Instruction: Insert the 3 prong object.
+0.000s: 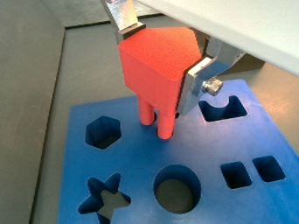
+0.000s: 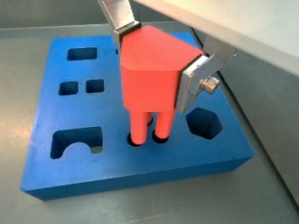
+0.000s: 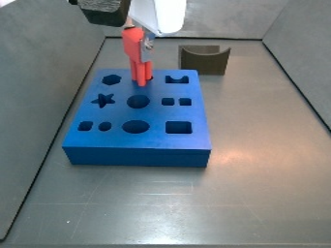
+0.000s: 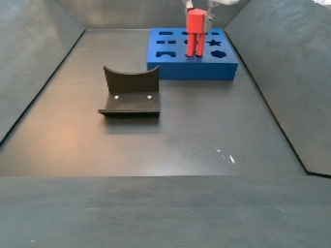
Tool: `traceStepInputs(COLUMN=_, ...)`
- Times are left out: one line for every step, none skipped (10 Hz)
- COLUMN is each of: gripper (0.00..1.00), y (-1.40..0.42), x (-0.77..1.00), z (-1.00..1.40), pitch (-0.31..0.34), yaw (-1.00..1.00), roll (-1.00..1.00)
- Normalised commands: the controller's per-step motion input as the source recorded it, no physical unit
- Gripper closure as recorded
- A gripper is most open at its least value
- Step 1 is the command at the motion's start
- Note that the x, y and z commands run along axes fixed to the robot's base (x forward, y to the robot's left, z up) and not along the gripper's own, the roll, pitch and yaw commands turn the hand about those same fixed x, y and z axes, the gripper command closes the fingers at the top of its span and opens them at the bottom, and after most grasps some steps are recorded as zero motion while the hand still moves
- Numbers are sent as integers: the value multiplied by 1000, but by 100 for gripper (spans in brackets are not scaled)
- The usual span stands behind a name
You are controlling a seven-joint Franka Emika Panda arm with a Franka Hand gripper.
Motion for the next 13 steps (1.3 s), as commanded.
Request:
traceStepInputs(gripper=100, y=26, x=137, z=-249, pitch=0, yaw=-380, roll=-177)
traceStepInputs(gripper=100, y=17, x=91, z=-269, pitch=0, yaw=-471, roll=-170)
traceStepInputs(gripper=100, y=17, x=66, z=-280, pitch=0, yaw=-429, roll=-167)
traceStepInputs(gripper=100, y=20, x=31, z=-331, pitch=0, yaw=-331, roll=-170)
traceStepInputs(gripper=100, y=23, x=23, z=-311, pitch=0, yaw=-300, roll=-156)
traceStepInputs(gripper=100, y=20, x=6, z=-291, pitch=0, yaw=-234, roll=-137)
traceStepInputs(gripper=100, y=14, x=6, z=-291, pitch=0, yaw=-151, roll=-134)
traceStepInputs(gripper=100, y=17, x=26, z=-294, pitch=0, yaw=-131, roll=-129)
traceStepInputs(gripper=100, y=20, x=3, z=-280, pitch=0, yaw=-120, roll=-127)
traceStepInputs(gripper=100, y=29, x=11, z=-269, pitch=0, yaw=-109, roll=-124)
traceStepInputs(gripper=100, y=29, x=11, z=-260, pitch=0, yaw=-106, roll=-121)
traceStepInputs(gripper=100, y=31, x=6, z=-254, pitch=0, yaw=-103, roll=-124)
traceStepInputs(gripper=100, y=0, x=0, z=-263, pitch=0, yaw=-63, roll=-109)
